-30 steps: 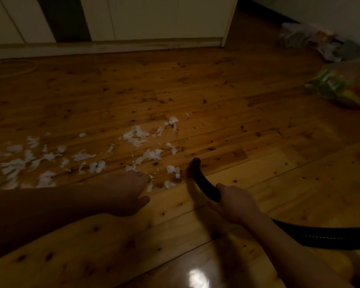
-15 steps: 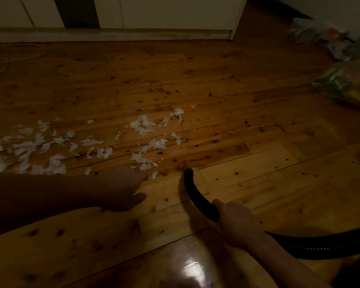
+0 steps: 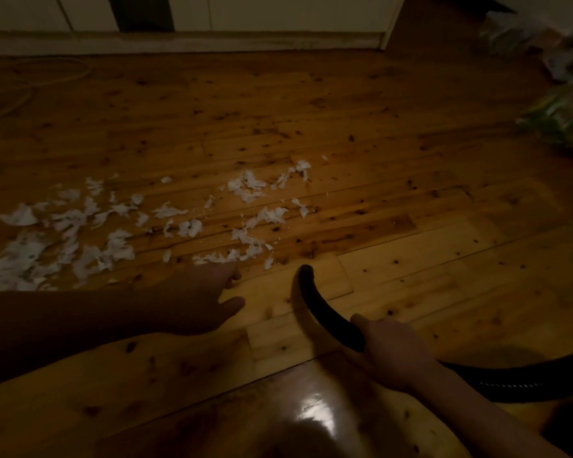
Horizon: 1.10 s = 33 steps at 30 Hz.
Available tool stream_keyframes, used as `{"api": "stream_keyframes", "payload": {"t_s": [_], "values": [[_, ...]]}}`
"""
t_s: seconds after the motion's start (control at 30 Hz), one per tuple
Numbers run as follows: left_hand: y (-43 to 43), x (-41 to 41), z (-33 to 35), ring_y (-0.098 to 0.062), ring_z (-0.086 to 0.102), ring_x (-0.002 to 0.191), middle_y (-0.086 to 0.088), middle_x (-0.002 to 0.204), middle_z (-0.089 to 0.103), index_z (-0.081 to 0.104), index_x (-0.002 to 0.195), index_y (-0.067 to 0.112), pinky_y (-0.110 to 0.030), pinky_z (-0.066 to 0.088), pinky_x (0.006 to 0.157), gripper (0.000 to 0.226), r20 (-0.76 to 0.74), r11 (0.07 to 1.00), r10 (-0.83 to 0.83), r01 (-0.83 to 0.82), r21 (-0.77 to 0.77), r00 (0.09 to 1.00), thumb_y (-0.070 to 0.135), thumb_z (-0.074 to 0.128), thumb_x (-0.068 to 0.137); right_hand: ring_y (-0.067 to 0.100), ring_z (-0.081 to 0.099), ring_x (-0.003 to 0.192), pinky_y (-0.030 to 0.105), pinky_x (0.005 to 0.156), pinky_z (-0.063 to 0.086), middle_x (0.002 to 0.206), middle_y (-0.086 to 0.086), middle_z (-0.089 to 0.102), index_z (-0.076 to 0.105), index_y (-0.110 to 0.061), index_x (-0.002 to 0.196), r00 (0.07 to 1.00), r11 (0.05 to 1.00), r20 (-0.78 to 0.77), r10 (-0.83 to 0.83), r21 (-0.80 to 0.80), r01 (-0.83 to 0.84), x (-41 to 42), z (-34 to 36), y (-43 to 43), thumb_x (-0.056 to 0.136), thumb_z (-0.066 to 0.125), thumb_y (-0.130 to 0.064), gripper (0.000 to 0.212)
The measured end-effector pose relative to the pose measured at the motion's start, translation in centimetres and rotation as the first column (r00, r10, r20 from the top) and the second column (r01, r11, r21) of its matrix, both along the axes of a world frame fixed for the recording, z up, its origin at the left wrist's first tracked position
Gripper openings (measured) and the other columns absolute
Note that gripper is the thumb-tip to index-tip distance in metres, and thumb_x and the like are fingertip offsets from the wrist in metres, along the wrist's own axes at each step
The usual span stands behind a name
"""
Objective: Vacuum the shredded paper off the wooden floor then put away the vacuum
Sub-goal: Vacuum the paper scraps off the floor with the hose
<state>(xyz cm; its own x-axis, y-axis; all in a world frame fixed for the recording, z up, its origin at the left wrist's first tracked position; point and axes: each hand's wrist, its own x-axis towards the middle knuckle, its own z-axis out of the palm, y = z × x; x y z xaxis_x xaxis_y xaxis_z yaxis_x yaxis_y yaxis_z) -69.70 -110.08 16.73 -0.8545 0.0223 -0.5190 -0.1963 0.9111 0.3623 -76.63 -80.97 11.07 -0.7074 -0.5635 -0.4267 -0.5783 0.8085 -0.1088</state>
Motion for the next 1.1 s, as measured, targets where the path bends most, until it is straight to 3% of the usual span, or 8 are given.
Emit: {"api": "stream_keyframes", "payload": {"t_s": [0.3, 0.4, 0.57, 0.73, 0.83, 0.9, 1.03, 1.1], "values": [[-0.2, 2.2, -3.2, -0.016, 0.049, 0.122, 0.0, 0.137, 0.048, 0.036, 0.141, 0.018, -0.032, 0.044, 0.098, 0.053, -0.138, 0.973, 0.193, -0.172, 0.154, 0.971, 0.041, 0.051, 0.096, 0.013, 0.057, 0.073, 0.025, 0.055, 0.034, 0.088, -0.005, 0.062, 0.047, -0.027, 0.118, 0.995, 0.998, -0.072, 0.07, -0.002, -0.07, 0.7, -0.2, -2.4, 0.094, 0.045, -0.057, 0.038], [-0.7, 2.9, -4.4, -0.016, 0.05, 0.119, 0.001, 0.136, 0.048, 0.036, 0.142, 0.019, -0.034, 0.045, 0.097, 0.055, -0.137, 0.962, 0.252, -0.233, 0.14, 0.958, 0.043, 0.051, 0.095, 0.01, 0.049, 0.067, 0.02, 0.049, 0.026, 0.082, -0.008, 0.053, 0.047, -0.028, 0.119, 0.995, 0.997, -0.072, 0.075, -0.01, -0.076, 0.8, -0.4, -2.7, 0.095, 0.045, -0.056, 0.037], [-1.4, 4.2, -5.4, -0.014, 0.053, 0.112, 0.001, 0.129, 0.052, 0.039, 0.139, 0.019, -0.032, 0.048, 0.093, 0.052, -0.088, 0.929, 0.351, -0.335, 0.156, 0.932, 0.039, 0.056, 0.094, 0.012, 0.05, 0.069, 0.027, 0.058, 0.035, 0.088, -0.006, 0.061, 0.046, -0.026, 0.118, 0.995, 0.996, -0.043, 0.089, -0.015, -0.09, 1.3, -0.6, -3.0, 0.094, 0.044, -0.059, 0.04], [-1.8, 5.5, -5.9, -0.008, 0.059, 0.083, 0.004, 0.097, 0.063, 0.058, 0.104, 0.019, -0.028, 0.052, 0.077, 0.014, -0.156, 0.902, 0.425, -0.402, 0.16, 0.892, 0.03, 0.058, 0.095, 0.014, 0.058, 0.077, 0.028, 0.061, 0.037, 0.098, -0.004, 0.065, 0.045, -0.027, 0.12, 0.989, 0.989, -0.031, 0.142, -0.029, -0.143, 2.1, -0.7, -4.2, 0.095, 0.042, -0.059, 0.041], [-1.9, 5.8, -6.2, -0.006, 0.051, 0.058, -0.001, 0.079, 0.063, 0.062, 0.085, 0.014, -0.019, 0.039, 0.056, 0.023, -0.191, 0.908, 0.416, -0.396, 0.134, 0.889, 0.034, 0.056, 0.096, 0.012, 0.057, 0.075, 0.027, 0.061, 0.039, 0.098, -0.005, 0.065, 0.044, -0.027, 0.12, 0.988, 0.988, -0.02, 0.151, -0.04, -0.152, 2.4, -0.6, -4.8, 0.094, 0.041, -0.06, 0.042], [-2.0, 5.9, -6.3, -0.009, 0.047, 0.049, -0.008, 0.071, 0.064, 0.064, 0.077, 0.01, -0.019, 0.036, 0.052, 0.035, -0.219, 0.904, 0.425, -0.404, 0.138, 0.878, 0.037, 0.054, 0.096, 0.011, 0.054, 0.072, 0.027, 0.059, 0.038, 0.098, -0.006, 0.065, 0.044, -0.028, 0.121, 0.987, 0.987, -0.02, 0.157, -0.044, -0.157, 2.5, -0.6, -5.1, 0.094, 0.041, -0.06, 0.042], [-2.1, 6.0, -6.8, -0.015, 0.047, 0.048, -0.013, 0.065, 0.062, 0.065, 0.071, 0.006, -0.025, 0.04, 0.053, 0.043, -0.223, 0.902, 0.431, -0.412, 0.129, 0.875, 0.038, 0.052, 0.097, 0.013, 0.054, 0.073, 0.028, 0.058, 0.033, 0.096, -0.005, 0.066, 0.044, -0.029, 0.119, 0.986, 0.985, -0.006, 0.167, -0.05, -0.167, 2.9, -0.5, -5.7, 0.094, 0.04, -0.061, 0.041], [-2.0, 6.0, -7.0, -0.013, 0.052, 0.058, -0.004, 0.069, 0.059, 0.061, 0.073, 0.014, -0.025, 0.042, 0.058, 0.033, -0.208, 0.904, 0.426, -0.402, 0.148, 0.881, 0.037, 0.054, 0.096, 0.013, 0.061, 0.081, 0.029, 0.06, 0.035, 0.097, -0.005, 0.066, 0.044, -0.03, 0.12, 0.983, 0.982, -0.008, 0.183, -0.049, -0.183, 3.3, -0.6, -6.0, 0.094, 0.041, -0.06, 0.04]]}}
